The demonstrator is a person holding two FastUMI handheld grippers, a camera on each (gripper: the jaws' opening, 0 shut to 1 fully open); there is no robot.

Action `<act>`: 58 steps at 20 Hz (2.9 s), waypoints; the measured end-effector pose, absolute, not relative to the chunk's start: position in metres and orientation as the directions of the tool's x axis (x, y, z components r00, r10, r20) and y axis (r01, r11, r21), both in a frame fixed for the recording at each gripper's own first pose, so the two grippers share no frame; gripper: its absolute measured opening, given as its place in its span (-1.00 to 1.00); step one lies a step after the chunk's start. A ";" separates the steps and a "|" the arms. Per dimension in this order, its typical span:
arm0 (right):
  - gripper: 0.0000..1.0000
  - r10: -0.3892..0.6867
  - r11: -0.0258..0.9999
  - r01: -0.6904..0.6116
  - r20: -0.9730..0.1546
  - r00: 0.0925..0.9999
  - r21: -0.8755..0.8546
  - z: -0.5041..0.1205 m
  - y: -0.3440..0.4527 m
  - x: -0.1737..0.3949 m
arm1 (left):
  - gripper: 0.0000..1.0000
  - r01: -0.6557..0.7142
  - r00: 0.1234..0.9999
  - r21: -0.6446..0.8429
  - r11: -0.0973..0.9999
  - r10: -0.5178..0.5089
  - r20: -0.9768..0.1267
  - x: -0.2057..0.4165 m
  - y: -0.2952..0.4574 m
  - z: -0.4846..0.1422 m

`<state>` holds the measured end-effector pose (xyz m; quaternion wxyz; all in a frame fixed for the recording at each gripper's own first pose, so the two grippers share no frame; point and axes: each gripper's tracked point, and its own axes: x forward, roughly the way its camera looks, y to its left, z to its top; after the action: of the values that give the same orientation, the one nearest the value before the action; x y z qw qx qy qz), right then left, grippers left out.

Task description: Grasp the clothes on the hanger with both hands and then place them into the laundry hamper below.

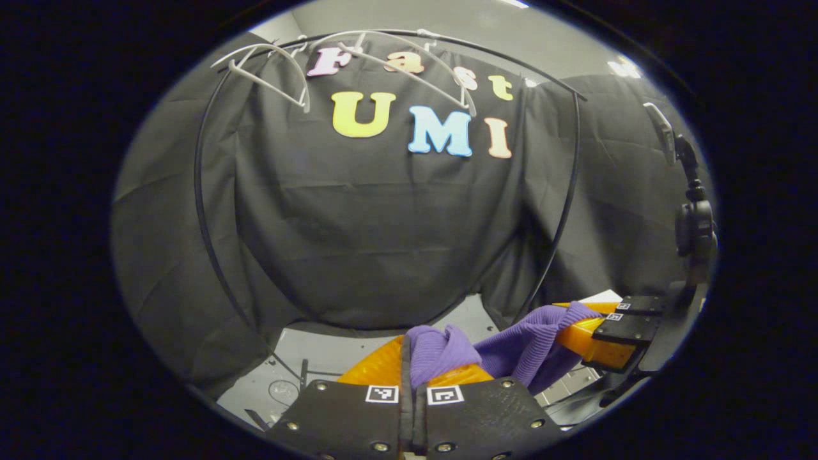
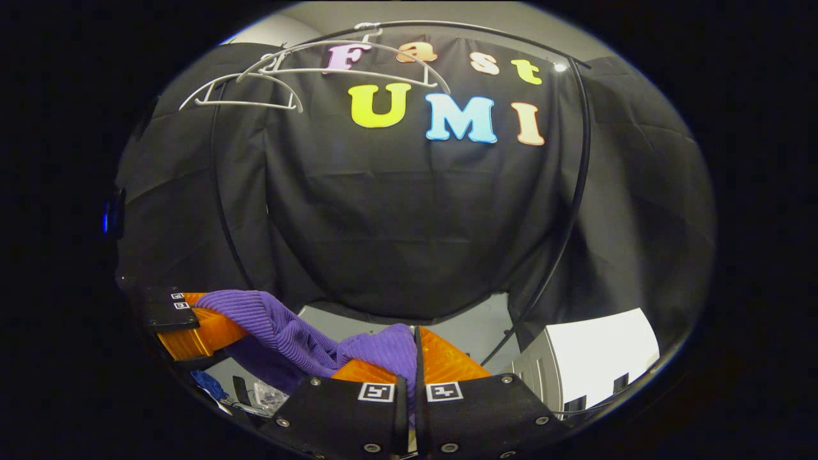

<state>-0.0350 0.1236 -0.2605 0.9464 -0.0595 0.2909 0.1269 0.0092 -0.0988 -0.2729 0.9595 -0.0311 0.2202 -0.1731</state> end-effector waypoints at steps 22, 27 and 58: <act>0.70 0.131 0.957 -0.286 -0.799 0.586 -0.053 -0.369 0.100 -0.079 | 0.43 0.334 0.652 -0.067 0.940 -0.282 -0.704 -0.030 -0.096 -0.413; 0.92 0.156 0.963 -0.266 -0.697 0.700 -0.052 -0.312 0.104 -0.055 | 0.84 0.297 0.777 -0.040 0.954 -0.266 -0.570 -0.005 -0.077 -0.322; 0.89 0.052 0.996 -0.049 -0.037 0.998 0.070 0.002 0.053 -0.068 | 0.94 0.032 0.997 0.005 0.999 -0.032 0.077 -0.035 0.117 0.049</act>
<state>-0.0676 0.0528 0.0020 0.9989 0.0346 0.0195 0.0252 -0.0353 0.1171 0.0495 0.9991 0.0020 -0.0385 -0.0160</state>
